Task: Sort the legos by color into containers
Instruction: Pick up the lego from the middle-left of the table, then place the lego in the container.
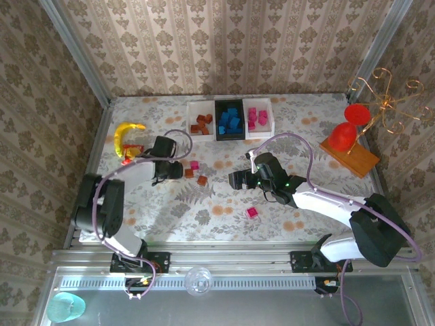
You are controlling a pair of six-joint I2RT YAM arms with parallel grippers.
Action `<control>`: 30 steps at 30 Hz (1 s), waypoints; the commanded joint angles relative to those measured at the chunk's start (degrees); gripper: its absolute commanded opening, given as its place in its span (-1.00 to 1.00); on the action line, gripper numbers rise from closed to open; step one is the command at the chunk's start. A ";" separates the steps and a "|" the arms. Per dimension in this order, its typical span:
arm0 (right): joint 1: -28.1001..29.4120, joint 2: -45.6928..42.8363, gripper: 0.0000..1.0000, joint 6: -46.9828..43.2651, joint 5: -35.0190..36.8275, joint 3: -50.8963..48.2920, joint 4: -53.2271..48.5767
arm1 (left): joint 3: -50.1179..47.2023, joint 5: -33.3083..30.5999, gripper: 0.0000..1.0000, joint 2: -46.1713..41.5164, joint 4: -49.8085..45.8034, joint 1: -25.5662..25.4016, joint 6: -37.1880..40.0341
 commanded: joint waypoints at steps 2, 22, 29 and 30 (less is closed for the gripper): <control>0.31 0.82 1.00 1.54 -0.31 1.13 2.30 | 3.17 0.98 -0.32 -4.59 7.77 -1.57 -2.42; 1.53 -0.93 1.00 1.45 2.54 2.30 1.76 | 60.36 -6.79 -0.19 38.24 -5.90 -1.63 7.62; 1.53 -3.62 1.00 0.45 5.82 -0.08 -1.37 | 60.66 -2.31 0.27 34.02 -6.92 -1.87 6.35; 1.53 -3.58 1.00 0.30 5.98 -0.18 -1.99 | 58.05 -0.92 0.30 31.90 -5.90 -1.98 5.75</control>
